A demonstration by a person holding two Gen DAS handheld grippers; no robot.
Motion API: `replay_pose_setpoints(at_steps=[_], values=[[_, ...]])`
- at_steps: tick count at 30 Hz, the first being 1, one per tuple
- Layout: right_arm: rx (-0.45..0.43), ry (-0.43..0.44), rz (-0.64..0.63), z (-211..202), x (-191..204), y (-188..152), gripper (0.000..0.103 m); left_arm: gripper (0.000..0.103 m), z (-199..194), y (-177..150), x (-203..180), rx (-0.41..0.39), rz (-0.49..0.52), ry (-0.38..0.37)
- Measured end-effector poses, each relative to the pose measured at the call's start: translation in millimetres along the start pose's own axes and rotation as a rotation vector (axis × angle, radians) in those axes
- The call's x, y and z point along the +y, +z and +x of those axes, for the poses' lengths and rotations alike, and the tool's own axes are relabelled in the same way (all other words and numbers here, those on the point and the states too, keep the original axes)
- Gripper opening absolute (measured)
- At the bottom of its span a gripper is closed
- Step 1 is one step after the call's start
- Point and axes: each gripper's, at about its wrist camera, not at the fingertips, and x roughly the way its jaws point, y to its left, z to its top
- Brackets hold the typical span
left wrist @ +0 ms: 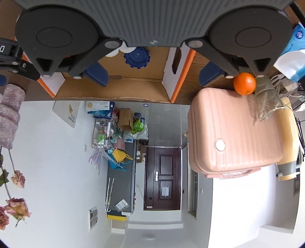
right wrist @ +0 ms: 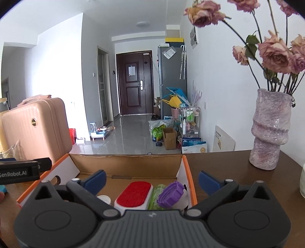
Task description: Organize rigid objects
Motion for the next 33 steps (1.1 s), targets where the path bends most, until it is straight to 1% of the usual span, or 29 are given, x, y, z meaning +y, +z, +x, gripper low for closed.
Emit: replay_pose_setpoints(at_steps=[4, 7, 11, 16, 20, 26, 30, 33], values=[[-0.028, 0.0, -0.011, -29.1, 4.2, -5.8, 0.103, 0.103, -31.5, -6.2, 4.1, -0.029, 0.012, -0.008], [-0.053, 0.003, -0.017, -55.8, 6.9, -9.9, 0.103, 0.103, -64.1, -12.8, 9.6, -0.063, 0.008, -0.007], [-0.092, 0.01, -0.02, -97.8, 10.5, -15.9, 0.103, 0.103, -106.6, -21.3, 18.6, -0.093, 0.002, -0.012], [-0.124, 0.028, -0.013, -154.5, 14.2, -35.6, 0.103, 0.103, -160.9, -39.6, 27.4, -0.109, 0.017, -0.023], [-0.142, 0.035, -0.022, -203.1, 13.6, -57.5, 0.103, 0.103, -209.4, -63.3, 34.8, -0.132, 0.024, -0.019], [-0.141, 0.036, -0.038, -266.9, 13.8, -91.7, 0.103, 0.103, -270.5, -103.5, 50.4, -0.139, 0.016, -0.002], [-0.142, 0.031, -0.052, -302.6, 17.0, -114.7, 0.103, 0.103, -300.1, -126.3, 57.6, -0.128, 0.003, 0.003], [-0.144, 0.031, -0.053, -322.1, 18.8, -126.4, 0.103, 0.103, -317.8, -142.0, 60.0, -0.115, -0.007, 0.003]])
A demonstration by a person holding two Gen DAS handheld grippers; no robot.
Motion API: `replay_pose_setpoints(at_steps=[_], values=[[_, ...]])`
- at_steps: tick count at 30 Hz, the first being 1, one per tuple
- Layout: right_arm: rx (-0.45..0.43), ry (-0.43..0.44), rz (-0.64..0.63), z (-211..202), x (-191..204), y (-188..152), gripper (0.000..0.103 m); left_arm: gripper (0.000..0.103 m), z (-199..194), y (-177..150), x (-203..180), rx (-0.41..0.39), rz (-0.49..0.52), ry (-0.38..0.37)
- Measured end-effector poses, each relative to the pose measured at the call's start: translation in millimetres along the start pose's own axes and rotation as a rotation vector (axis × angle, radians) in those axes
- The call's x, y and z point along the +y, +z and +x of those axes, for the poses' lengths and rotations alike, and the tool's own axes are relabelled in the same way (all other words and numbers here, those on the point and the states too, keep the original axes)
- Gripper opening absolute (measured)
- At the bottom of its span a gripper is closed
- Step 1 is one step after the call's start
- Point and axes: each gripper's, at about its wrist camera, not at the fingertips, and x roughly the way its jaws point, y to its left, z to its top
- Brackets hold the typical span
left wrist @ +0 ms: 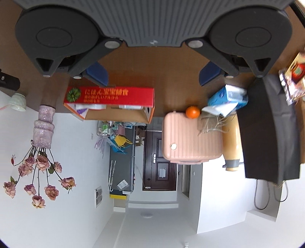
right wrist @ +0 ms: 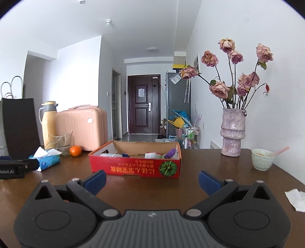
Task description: Organize rigid objects
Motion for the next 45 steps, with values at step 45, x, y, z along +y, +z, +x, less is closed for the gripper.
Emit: replay_pose_setpoints(at_steps=[45], values=[[-0.031, 0.018, 0.013, -44.3, 4.6, -13.0, 0.103, 0.103, -48.7, -14.2, 0.6, -0.044, -0.01, -0.001]])
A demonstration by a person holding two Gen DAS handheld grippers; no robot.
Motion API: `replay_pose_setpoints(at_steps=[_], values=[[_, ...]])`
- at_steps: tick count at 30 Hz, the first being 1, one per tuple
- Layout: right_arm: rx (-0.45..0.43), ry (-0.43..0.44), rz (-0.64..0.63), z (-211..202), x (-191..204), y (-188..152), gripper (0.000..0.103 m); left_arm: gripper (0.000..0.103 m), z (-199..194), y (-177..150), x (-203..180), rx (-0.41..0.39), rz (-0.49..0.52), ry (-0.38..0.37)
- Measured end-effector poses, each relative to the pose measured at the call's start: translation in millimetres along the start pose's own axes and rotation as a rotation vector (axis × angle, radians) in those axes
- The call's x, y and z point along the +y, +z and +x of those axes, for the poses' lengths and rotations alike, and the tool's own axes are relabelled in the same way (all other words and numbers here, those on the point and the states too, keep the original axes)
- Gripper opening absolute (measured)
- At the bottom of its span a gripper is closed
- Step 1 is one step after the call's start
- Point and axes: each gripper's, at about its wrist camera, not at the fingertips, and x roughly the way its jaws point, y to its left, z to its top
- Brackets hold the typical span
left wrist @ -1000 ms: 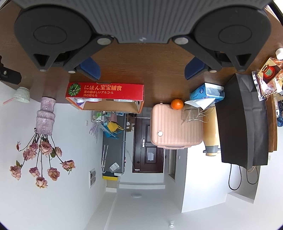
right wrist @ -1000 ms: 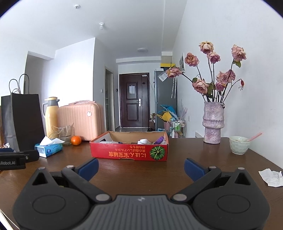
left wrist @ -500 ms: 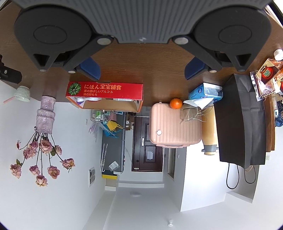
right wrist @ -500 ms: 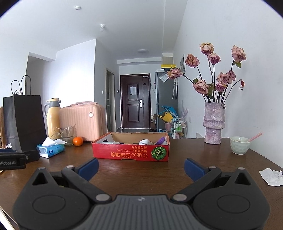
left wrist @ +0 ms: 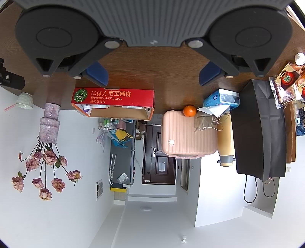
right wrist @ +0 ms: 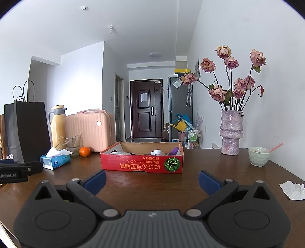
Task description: Organize rigid objects
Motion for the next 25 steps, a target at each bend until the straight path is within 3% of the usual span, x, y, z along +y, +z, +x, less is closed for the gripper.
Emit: replay_pose_setpoints(at_steps=[25], values=[[0.014, 0.005, -0.004, 0.8, 6.5, -7.8, 0.103, 0.103, 1.2, -4.2, 3.0, 0.005, -0.002, -0.018]])
